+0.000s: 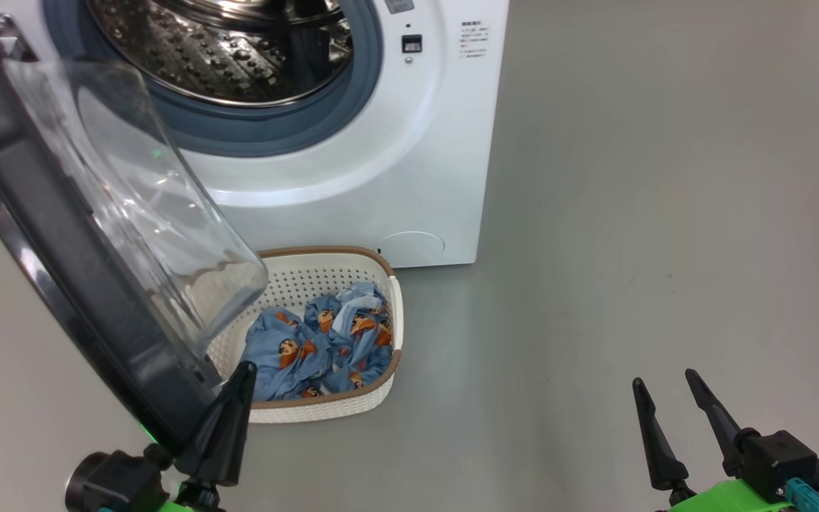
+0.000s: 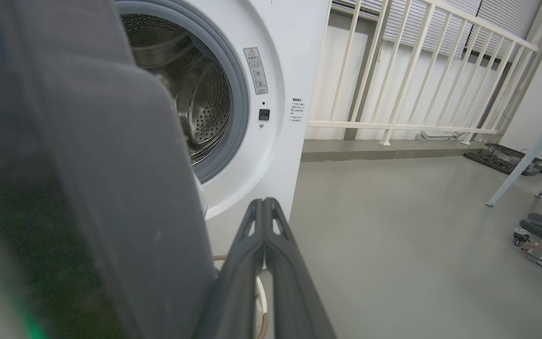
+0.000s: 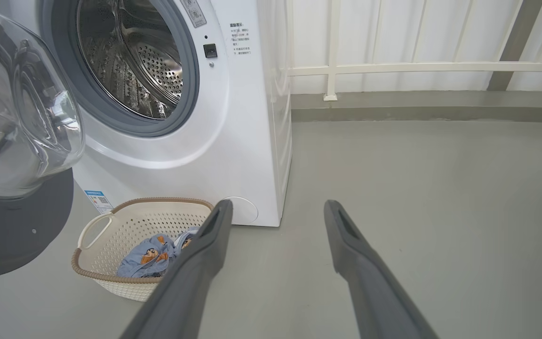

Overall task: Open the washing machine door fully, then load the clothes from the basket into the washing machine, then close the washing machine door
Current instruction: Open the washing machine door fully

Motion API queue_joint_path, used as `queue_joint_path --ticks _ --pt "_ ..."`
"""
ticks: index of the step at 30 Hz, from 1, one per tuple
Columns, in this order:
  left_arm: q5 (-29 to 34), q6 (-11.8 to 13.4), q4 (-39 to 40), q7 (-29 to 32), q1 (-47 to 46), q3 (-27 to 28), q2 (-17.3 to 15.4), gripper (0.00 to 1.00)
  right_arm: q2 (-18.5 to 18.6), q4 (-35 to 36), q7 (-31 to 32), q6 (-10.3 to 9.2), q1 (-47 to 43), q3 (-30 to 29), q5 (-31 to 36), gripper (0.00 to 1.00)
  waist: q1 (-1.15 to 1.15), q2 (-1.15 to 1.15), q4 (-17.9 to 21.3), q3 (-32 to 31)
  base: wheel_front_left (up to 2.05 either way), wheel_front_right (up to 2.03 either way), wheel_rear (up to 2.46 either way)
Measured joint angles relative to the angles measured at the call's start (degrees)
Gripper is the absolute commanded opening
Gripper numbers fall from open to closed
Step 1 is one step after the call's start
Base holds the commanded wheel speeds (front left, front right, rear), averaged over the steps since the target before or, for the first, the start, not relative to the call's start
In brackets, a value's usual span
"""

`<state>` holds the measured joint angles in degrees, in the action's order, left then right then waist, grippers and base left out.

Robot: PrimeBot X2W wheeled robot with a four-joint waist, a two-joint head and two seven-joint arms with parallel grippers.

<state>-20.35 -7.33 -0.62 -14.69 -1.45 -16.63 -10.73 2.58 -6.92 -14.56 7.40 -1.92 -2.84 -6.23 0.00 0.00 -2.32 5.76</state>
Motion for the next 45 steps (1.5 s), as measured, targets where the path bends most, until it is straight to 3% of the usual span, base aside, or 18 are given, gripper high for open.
queue_joint_path --ticks 21,35,45 --pt "0.1 -1.0 -2.0 0.0 0.4 3.0 1.9 0.00 0.0 -0.7 0.0 0.00 1.1 0.0 0.0 1.00 0.00 0.00 -6.4 0.2 0.00 0.00 0.00" --pt "0.0 -1.0 -4.9 0.0 1.2 12.1 3.3 0.00 0.0 -1.6 0.0 0.00 2.1 0.1 0.0 1.00 0.00 0.00 -10.3 0.0 0.00 0.00 0.00" --pt "-0.5 -0.9 -8.7 0.0 0.5 22.2 4.0 0.00 0.0 -1.8 0.0 0.00 2.1 0.3 0.2 1.00 0.00 0.00 -10.9 0.4 0.00 0.00 0.00"
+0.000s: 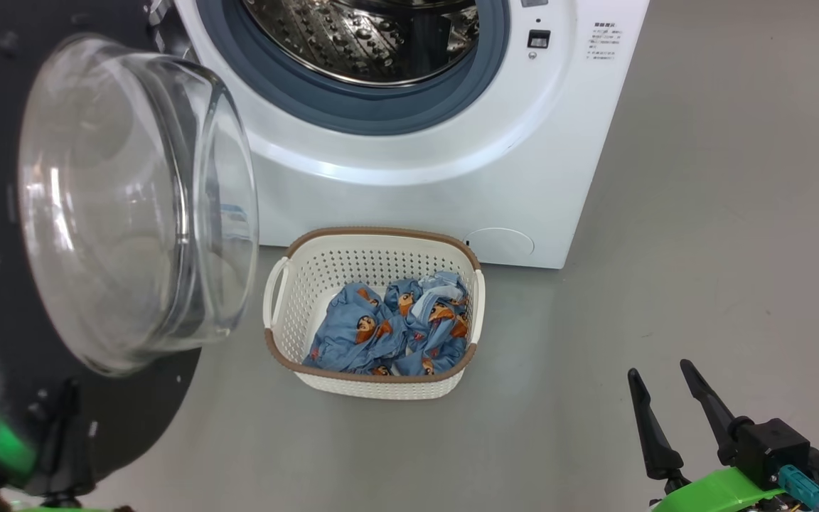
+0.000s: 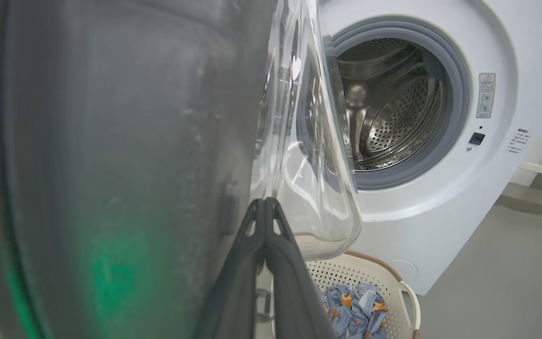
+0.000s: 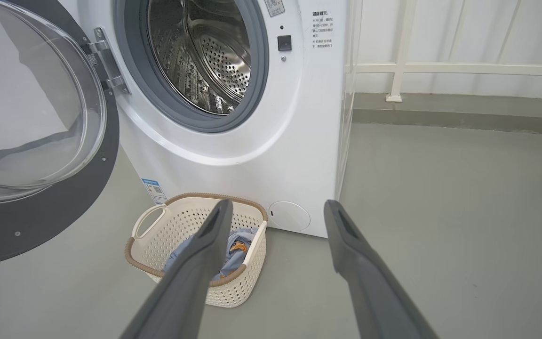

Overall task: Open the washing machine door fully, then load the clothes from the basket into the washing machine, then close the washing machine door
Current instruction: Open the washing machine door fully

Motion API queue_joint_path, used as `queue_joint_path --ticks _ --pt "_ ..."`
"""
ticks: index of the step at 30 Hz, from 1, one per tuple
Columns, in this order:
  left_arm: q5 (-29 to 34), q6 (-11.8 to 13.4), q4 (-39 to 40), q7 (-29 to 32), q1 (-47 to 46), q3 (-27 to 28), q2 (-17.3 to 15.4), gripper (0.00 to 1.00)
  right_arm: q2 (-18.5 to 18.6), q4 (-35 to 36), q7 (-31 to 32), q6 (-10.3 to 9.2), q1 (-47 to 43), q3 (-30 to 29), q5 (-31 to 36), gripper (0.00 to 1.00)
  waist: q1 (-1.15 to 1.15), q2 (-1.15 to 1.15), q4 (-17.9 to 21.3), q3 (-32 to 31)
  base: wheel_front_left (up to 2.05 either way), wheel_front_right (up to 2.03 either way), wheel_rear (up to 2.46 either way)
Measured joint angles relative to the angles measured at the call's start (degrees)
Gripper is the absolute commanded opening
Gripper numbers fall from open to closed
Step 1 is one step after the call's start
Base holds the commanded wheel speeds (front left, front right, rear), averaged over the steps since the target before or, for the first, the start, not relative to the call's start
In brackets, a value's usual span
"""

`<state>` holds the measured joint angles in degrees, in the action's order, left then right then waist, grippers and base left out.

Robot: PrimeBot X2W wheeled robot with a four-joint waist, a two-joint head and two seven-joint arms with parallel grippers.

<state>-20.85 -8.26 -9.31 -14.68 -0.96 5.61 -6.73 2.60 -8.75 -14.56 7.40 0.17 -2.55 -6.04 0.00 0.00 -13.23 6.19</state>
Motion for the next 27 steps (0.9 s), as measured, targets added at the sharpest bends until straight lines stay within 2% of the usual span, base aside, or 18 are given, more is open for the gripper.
queue_joint_path --ticks 7,27 --pt "0.0 0.0 -2.9 0.1 -2.3 4.6 0.3 0.00 0.0 -0.2 0.0 0.00 0.0 -0.1 0.7 1.00 0.00 0.00 -0.8 0.4 0.00 0.00 0.00" --pt "-0.6 0.0 -11.7 0.1 -12.2 6.5 -1.4 0.00 0.1 -1.4 0.0 0.00 1.4 0.3 2.9 1.00 0.00 0.00 -5.8 2.4 0.00 0.00 0.00"
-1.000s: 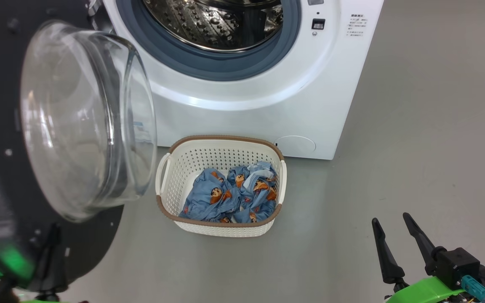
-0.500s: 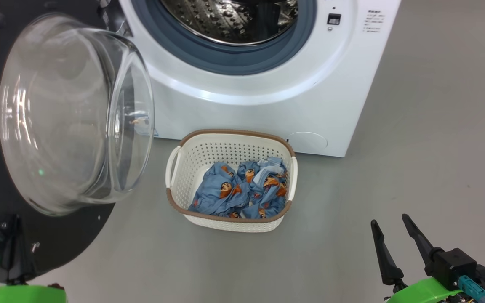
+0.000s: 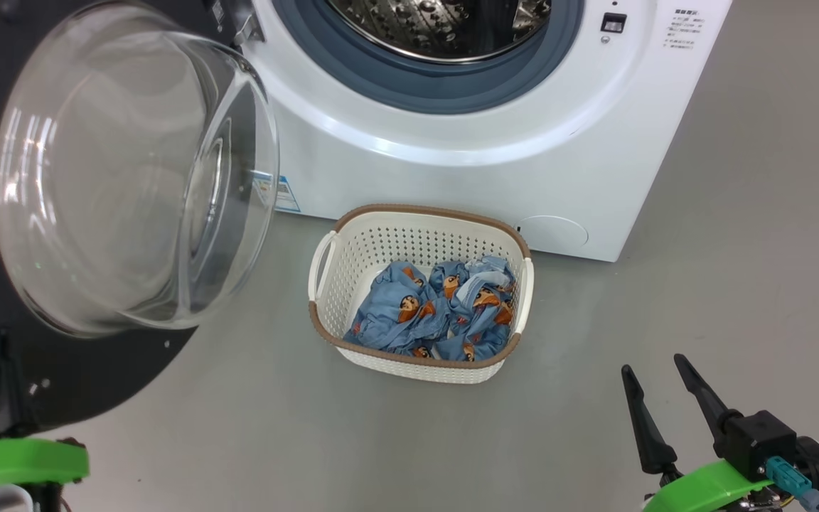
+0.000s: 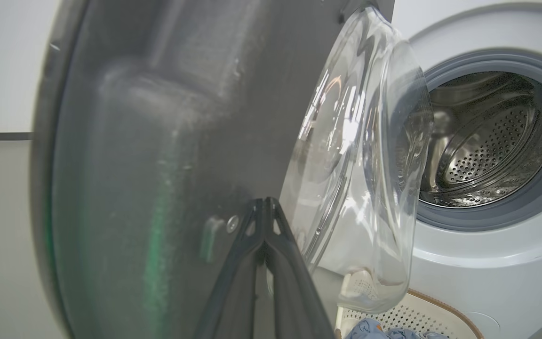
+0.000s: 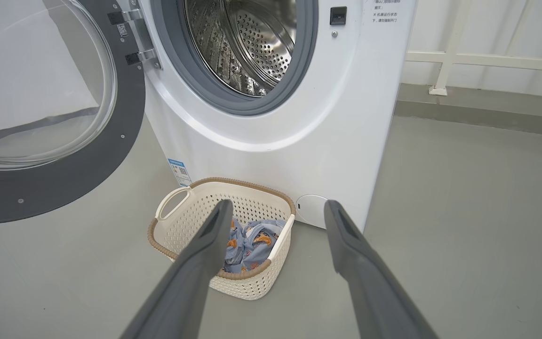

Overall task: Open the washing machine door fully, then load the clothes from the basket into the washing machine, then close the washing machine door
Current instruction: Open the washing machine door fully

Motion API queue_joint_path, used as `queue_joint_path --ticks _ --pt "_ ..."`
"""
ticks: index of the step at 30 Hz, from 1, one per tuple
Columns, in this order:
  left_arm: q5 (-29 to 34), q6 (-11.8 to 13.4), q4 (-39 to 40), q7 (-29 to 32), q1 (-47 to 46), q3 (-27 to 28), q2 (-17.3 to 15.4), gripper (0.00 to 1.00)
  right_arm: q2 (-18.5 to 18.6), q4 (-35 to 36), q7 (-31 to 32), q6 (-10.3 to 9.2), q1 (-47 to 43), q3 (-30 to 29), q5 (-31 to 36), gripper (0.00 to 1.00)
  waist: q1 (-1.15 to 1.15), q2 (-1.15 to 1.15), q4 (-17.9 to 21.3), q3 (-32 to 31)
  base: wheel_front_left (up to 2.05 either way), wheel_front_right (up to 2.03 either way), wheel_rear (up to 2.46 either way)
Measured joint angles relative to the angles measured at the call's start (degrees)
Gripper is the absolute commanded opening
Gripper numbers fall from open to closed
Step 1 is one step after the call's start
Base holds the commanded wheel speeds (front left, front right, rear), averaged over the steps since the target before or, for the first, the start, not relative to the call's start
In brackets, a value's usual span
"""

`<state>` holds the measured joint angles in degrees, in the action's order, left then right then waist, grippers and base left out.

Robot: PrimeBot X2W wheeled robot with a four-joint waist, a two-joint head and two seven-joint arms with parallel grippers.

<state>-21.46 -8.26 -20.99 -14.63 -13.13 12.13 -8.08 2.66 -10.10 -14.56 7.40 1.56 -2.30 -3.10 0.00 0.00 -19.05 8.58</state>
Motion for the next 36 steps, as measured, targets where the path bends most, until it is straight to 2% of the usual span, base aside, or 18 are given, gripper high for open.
queue_joint_path --ticks 16,36 --pt "-2.1 0.0 -11.0 0.0 -9.9 4.0 -4.6 0.00 0.1 -0.5 0.0 0.00 3.2 1.2 1.2 1.00 0.00 0.00 0.1 3.0 0.00 0.00 0.00" --pt "-1.2 0.0 -18.7 0.0 -16.5 9.6 -7.5 0.00 0.2 -0.5 0.1 0.00 4.6 1.5 1.4 1.00 0.00 0.00 1.4 5.6 0.00 0.00 0.00"
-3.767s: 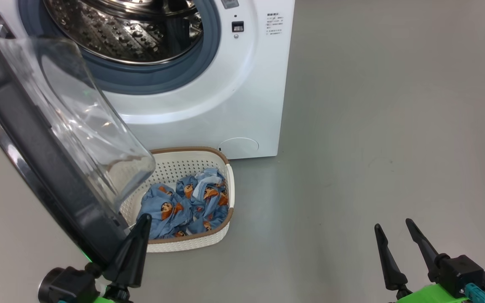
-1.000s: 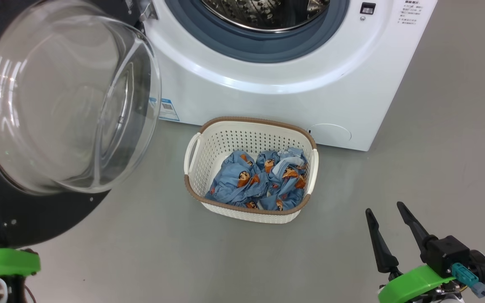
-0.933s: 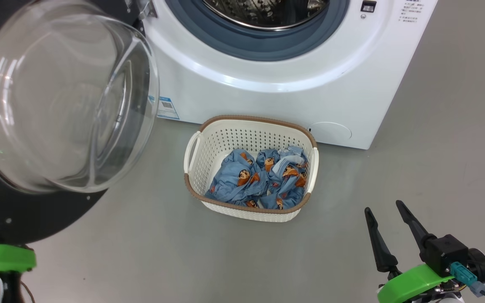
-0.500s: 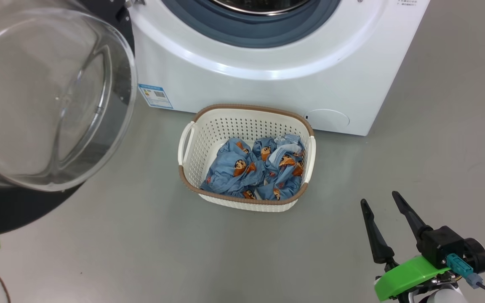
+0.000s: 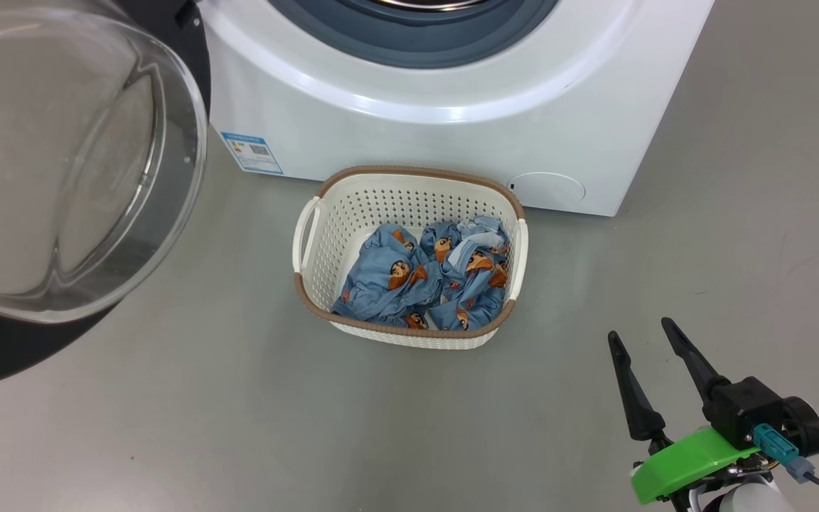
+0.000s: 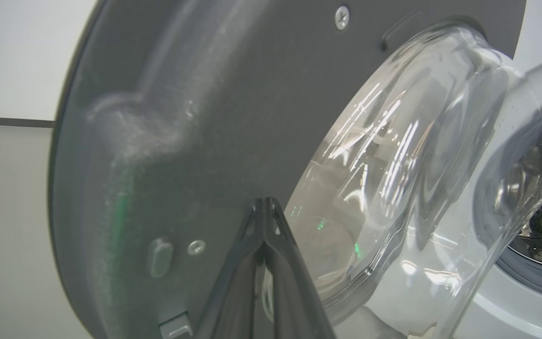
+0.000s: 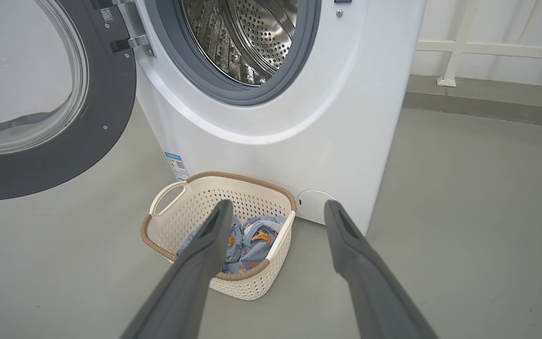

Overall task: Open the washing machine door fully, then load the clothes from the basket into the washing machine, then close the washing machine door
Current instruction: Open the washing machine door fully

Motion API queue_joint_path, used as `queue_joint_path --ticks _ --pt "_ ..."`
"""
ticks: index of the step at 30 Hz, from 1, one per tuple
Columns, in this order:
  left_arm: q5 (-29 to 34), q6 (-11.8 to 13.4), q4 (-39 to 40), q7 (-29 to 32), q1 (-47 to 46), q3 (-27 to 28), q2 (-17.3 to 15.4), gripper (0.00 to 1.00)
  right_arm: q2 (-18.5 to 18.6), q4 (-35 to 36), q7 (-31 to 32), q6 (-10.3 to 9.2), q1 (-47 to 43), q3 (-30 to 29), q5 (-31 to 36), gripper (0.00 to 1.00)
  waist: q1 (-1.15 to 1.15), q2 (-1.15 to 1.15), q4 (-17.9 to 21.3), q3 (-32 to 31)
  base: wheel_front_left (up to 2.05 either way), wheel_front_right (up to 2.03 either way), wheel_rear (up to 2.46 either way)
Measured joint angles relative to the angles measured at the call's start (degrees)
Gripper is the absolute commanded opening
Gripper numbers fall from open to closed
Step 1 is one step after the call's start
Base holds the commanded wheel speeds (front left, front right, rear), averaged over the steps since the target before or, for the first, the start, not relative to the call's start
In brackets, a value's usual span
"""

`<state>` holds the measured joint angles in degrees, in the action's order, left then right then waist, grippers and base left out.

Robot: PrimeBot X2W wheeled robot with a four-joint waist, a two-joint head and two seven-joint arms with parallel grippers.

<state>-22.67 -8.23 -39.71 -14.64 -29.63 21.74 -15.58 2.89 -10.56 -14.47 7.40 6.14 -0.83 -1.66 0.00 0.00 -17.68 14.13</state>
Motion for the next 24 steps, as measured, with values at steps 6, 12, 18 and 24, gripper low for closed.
queue_joint_path --ticks 6,12,18,24 --pt "0.7 0.1 1.1 0.0 0.1 0.2 0.0 0.00 0.0 -0.3 0.0 0.00 0.1 -0.1 0.0 1.00 0.00 0.00 0.1 -0.3 0.00 0.00 0.00" --pt "2.0 0.4 5.2 0.0 2.4 0.1 1.1 0.00 0.0 -0.6 0.0 0.00 0.1 -0.1 -0.5 1.00 0.00 0.00 0.1 -1.5 0.00 0.00 0.00" --pt "2.5 0.4 10.5 0.0 7.8 -0.8 2.3 0.00 0.0 -1.0 0.0 0.00 -0.1 0.0 -1.5 1.00 0.00 0.00 0.3 -3.4 0.00 0.00 0.00" --pt "2.5 0.4 16.1 0.0 13.4 -3.9 4.3 1.00 0.0 -0.9 0.0 0.00 -0.8 0.0 -2.1 1.00 0.00 0.00 0.9 -5.3 0.00 0.00 0.00"
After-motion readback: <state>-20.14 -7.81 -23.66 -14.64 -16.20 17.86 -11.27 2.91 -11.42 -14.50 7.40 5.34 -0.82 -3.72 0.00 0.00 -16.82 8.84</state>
